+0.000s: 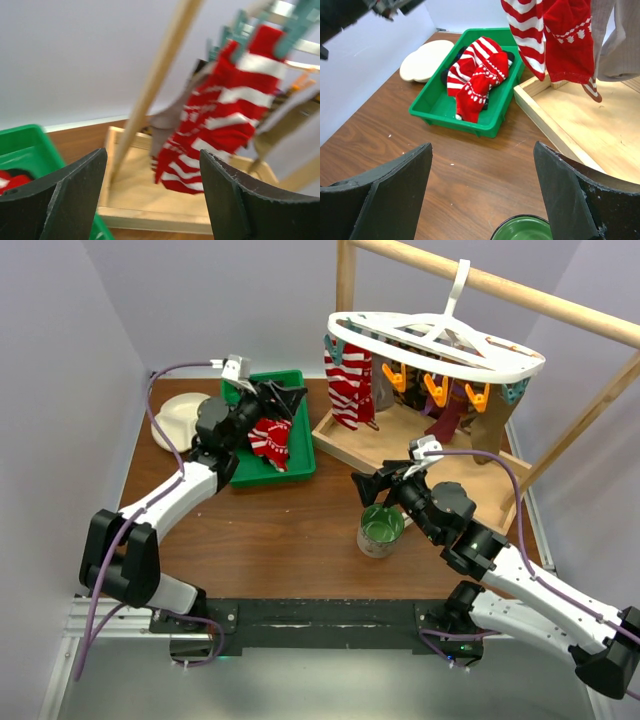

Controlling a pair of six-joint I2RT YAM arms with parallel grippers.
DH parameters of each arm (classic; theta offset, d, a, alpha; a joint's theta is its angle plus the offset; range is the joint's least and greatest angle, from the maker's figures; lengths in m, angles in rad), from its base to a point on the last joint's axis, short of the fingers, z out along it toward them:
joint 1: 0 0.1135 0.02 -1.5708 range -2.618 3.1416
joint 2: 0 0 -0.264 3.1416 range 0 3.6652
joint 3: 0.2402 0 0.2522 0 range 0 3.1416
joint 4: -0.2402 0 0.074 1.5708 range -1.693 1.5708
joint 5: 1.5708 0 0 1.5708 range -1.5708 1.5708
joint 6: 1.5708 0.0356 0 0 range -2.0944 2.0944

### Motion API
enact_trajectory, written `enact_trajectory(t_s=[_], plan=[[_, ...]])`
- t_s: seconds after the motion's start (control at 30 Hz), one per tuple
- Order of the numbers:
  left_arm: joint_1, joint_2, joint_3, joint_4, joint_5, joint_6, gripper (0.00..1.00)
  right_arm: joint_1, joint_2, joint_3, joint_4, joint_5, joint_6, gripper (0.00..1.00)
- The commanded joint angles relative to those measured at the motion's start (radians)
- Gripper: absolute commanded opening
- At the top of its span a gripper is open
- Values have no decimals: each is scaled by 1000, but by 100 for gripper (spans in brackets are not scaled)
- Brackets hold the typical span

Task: Remove the socks clipped to the hanger
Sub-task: Remove the sock from the hanger.

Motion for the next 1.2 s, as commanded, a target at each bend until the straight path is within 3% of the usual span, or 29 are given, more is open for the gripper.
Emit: enact_trajectory(t_s=[0.0, 0.13, 0.57, 0.87, 0.97, 1.07, 1.13, 1.17], plan=[[-7, -28, -25, 256, 211, -34, 79, -1, -13, 2, 38, 22, 2, 86], [-17, 11, 32, 282, 315, -38, 78, -1, -28, -4, 32, 21, 10, 86], [-26, 238, 377, 152, 394, -14, 79, -1, -39, 25, -9, 21, 8, 86], [-63, 295, 458, 132, 406, -2, 73, -1, -59, 27, -38, 24, 4, 86], [-72, 298, 457, 161, 407, -20, 61, -1, -60, 37, -55, 31, -4, 86], [-86, 293, 455, 166, 406, -22, 42, -1, -63, 40, -60, 37, -7, 87], [-92, 289, 455, 163, 406, -22, 23, -1, -62, 42, -60, 39, -7, 87], [-96, 284, 452, 157, 406, -20, 8, -1, -62, 45, -60, 37, -6, 87]])
